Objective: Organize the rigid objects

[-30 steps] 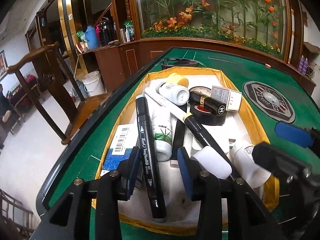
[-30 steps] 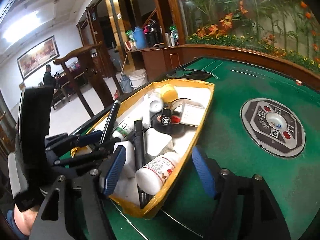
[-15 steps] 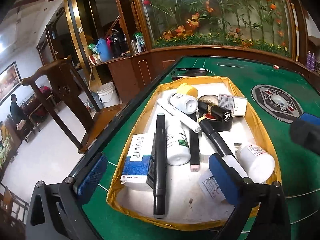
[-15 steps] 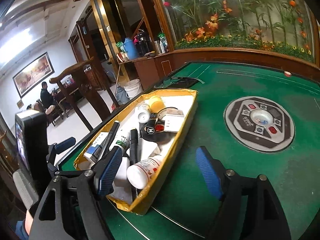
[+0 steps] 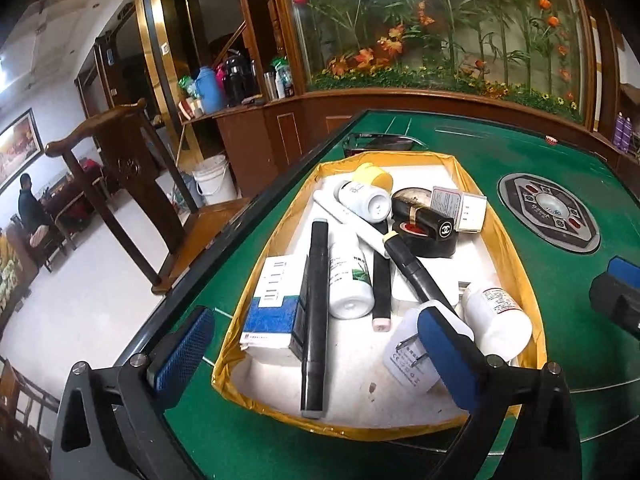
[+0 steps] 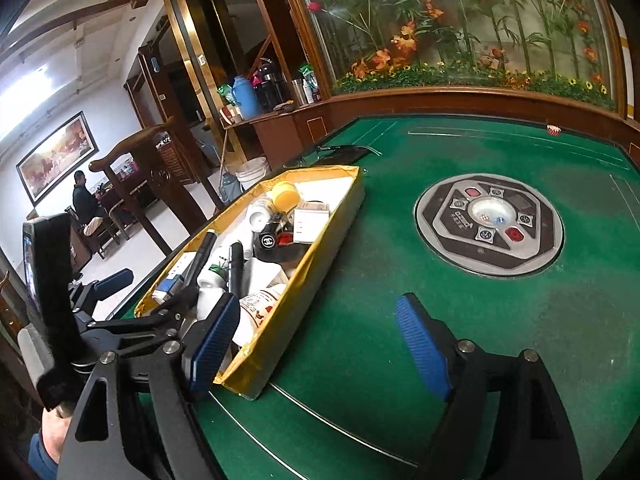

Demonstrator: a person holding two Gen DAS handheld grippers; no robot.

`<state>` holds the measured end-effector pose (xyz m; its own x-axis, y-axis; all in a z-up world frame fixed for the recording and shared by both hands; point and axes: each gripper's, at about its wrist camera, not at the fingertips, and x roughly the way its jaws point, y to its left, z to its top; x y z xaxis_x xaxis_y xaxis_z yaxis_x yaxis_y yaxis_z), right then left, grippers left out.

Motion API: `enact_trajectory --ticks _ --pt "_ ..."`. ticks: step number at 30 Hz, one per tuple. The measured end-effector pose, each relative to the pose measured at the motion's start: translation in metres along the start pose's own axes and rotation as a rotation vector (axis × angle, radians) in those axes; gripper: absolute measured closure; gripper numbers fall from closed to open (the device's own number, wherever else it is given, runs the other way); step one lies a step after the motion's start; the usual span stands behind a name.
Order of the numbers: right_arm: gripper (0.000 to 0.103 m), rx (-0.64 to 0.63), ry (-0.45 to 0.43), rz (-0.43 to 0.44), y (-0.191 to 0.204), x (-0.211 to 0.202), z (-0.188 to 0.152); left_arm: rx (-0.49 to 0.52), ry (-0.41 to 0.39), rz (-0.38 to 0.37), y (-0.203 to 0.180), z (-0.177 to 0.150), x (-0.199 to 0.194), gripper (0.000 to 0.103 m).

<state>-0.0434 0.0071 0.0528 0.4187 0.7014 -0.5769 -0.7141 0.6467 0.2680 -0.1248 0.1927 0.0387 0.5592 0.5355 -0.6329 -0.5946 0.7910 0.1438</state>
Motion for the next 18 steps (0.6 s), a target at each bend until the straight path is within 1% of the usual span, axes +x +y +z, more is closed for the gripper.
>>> enact_trajectory --ticks 2,3,6,9,12,14,18 --pt "0.023 -0.001 0.000 -0.001 0.000 0.000 0.000 -0.028 -0.009 -0.020 0.004 -0.001 -0.005 0.000" --pt "0.023 -0.003 0.000 -0.003 0.000 0.001 -0.001 -0.041 -0.033 -0.032 0.008 -0.002 -0.010 0.000" --pt "0.023 -0.005 -0.001 -0.005 0.000 0.001 -0.001 -0.031 -0.070 -0.029 0.010 -0.002 -0.022 0.000" --pt "0.023 -0.004 -0.006 -0.010 0.000 0.002 -0.001 -0.019 -0.053 -0.017 0.012 -0.001 -0.026 0.000" --pt "0.023 -0.002 -0.009 -0.011 -0.001 0.002 -0.002 0.000 -0.056 0.032 0.011 0.000 -0.031 0.000" --pt "0.023 -0.003 -0.010 -0.010 -0.001 0.002 -0.001 0.017 -0.058 0.021 0.010 -0.001 -0.034 0.000" --pt "0.023 -0.013 -0.009 -0.009 0.000 0.002 -0.002 0.048 -0.069 0.026 0.004 -0.005 -0.040 0.000"
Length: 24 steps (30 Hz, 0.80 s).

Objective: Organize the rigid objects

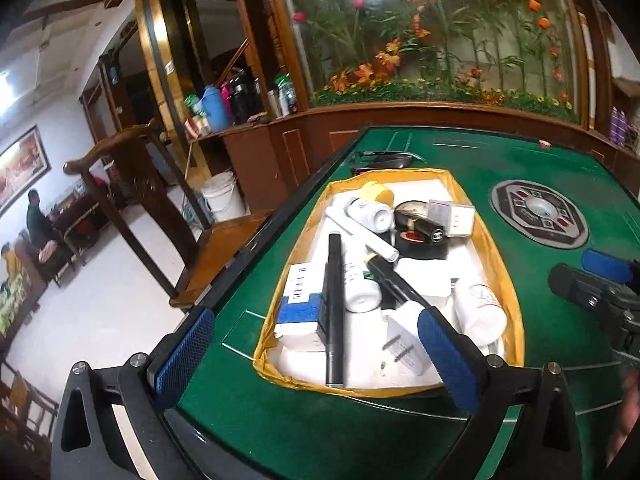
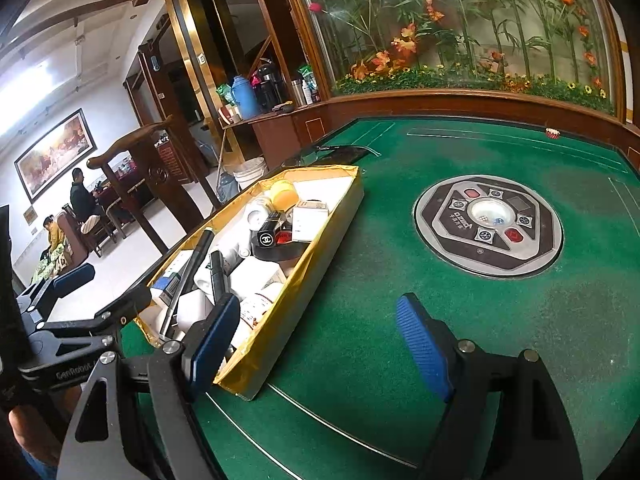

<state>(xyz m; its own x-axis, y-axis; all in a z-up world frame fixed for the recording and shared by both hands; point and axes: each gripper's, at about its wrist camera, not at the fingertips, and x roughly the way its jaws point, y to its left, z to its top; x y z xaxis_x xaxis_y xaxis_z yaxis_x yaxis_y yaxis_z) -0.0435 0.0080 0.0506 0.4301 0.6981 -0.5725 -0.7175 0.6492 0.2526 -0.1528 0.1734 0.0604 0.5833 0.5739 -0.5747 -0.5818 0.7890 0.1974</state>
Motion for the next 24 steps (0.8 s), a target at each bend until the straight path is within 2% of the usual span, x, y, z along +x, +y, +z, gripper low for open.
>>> enact_trajectory --ticks 4,9,11,13,24 --pt "0.023 -0.011 -0.004 0.004 0.003 -0.001 0.000 -0.005 -0.022 0.002 -0.001 -0.001 -0.004 0.000" --pt "0.023 -0.060 -0.027 0.013 0.014 -0.007 -0.003 0.000 -0.025 0.054 -0.002 -0.006 -0.003 0.000" --pt "0.014 -0.094 -0.047 0.008 0.022 -0.011 -0.004 -0.016 -0.022 0.048 0.000 -0.009 -0.003 0.000" --pt "0.011 -0.118 -0.068 0.002 0.027 -0.015 -0.005 -0.025 -0.015 0.054 0.002 -0.010 0.000 0.000" --pt "0.009 -0.133 -0.070 0.005 0.032 -0.017 -0.007 -0.021 -0.011 0.088 0.000 -0.015 0.001 0.000"
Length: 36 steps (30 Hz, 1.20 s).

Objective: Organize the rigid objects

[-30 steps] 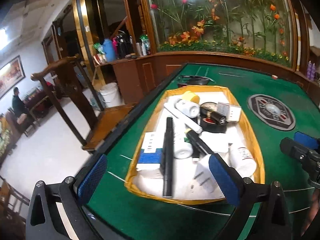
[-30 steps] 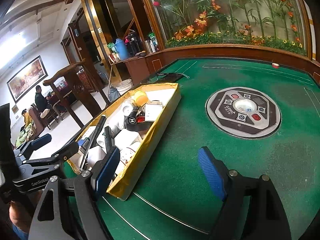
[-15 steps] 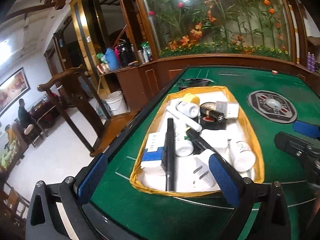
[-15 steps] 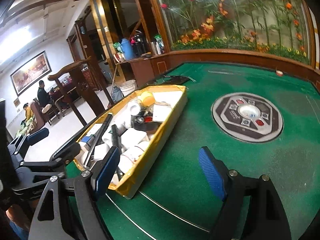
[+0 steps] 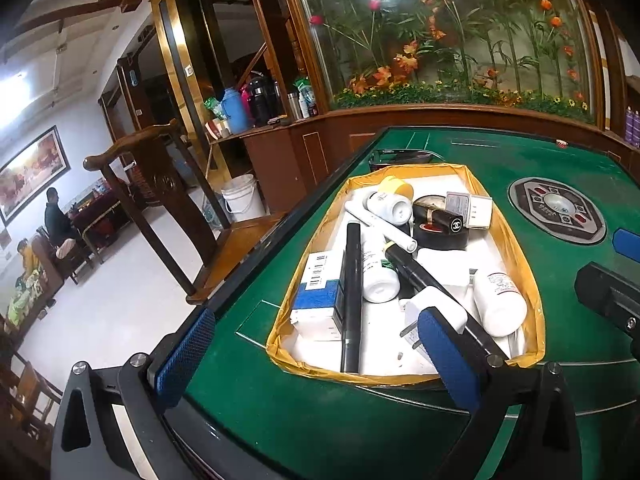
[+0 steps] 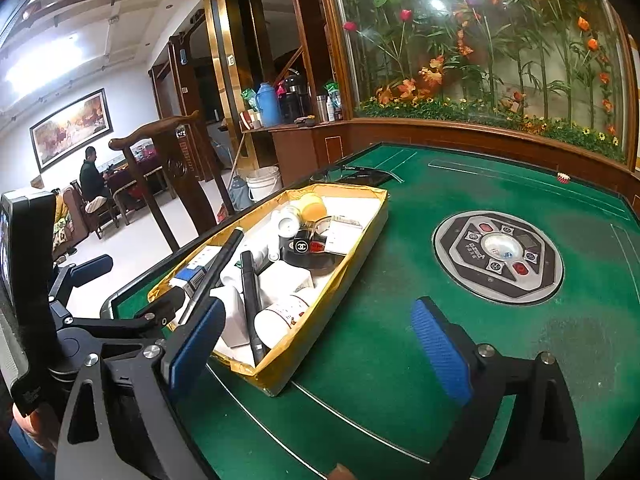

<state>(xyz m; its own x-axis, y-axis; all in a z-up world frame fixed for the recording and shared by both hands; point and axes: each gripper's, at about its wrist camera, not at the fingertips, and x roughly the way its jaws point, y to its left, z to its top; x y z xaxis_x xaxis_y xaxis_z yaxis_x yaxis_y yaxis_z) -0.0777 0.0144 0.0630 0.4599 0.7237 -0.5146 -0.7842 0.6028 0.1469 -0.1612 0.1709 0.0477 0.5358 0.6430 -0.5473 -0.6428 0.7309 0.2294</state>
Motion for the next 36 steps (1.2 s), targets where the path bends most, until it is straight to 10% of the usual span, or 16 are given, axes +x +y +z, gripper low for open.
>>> enact_trajectory --ticks 36 --pt "0.009 0.003 0.014 -0.002 -0.0024 0.0025 -0.0013 -0.013 0.049 -0.046 0.0027 -0.0049 0.0086 0.000"
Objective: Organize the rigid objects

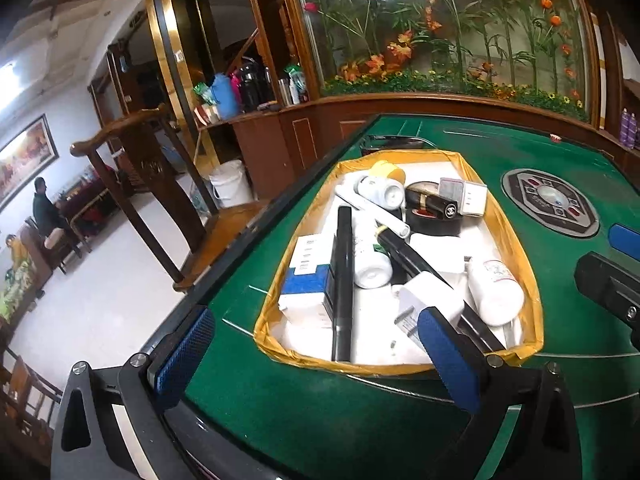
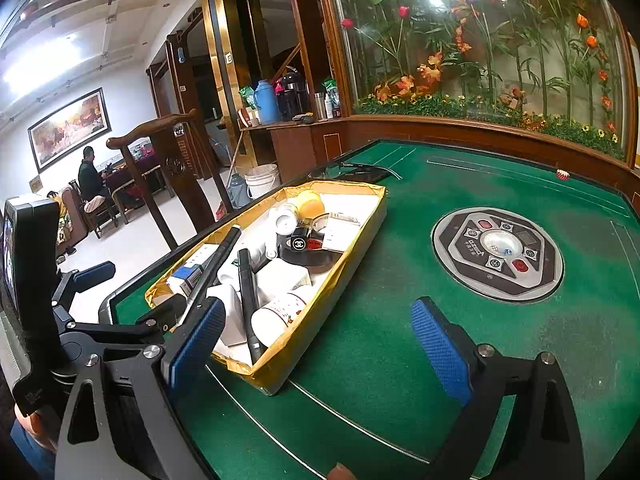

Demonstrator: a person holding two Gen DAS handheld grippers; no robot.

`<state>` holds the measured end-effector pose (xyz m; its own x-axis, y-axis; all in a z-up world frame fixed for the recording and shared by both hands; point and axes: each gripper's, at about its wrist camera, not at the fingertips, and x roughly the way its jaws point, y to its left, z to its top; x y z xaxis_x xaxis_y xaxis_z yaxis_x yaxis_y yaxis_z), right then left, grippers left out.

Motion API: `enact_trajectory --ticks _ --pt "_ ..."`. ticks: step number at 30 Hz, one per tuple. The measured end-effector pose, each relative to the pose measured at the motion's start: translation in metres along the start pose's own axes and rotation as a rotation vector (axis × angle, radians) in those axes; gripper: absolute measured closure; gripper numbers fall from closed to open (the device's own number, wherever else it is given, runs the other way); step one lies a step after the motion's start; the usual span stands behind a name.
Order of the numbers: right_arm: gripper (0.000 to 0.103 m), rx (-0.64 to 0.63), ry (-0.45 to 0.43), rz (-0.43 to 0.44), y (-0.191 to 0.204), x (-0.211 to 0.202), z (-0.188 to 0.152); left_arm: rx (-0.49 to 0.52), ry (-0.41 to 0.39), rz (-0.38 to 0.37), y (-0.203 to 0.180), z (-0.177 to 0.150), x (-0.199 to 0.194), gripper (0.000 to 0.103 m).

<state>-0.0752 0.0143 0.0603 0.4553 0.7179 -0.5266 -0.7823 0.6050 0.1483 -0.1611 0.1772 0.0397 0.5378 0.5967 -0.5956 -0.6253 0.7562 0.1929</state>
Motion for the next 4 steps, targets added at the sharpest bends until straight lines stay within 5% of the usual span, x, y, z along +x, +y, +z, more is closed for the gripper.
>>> enact_trajectory --ticks 4 --pt "0.009 0.002 -0.003 -0.001 -0.0003 -0.0001 0.0001 0.015 -0.025 0.039 -0.0009 0.0000 -0.0041 0.000"
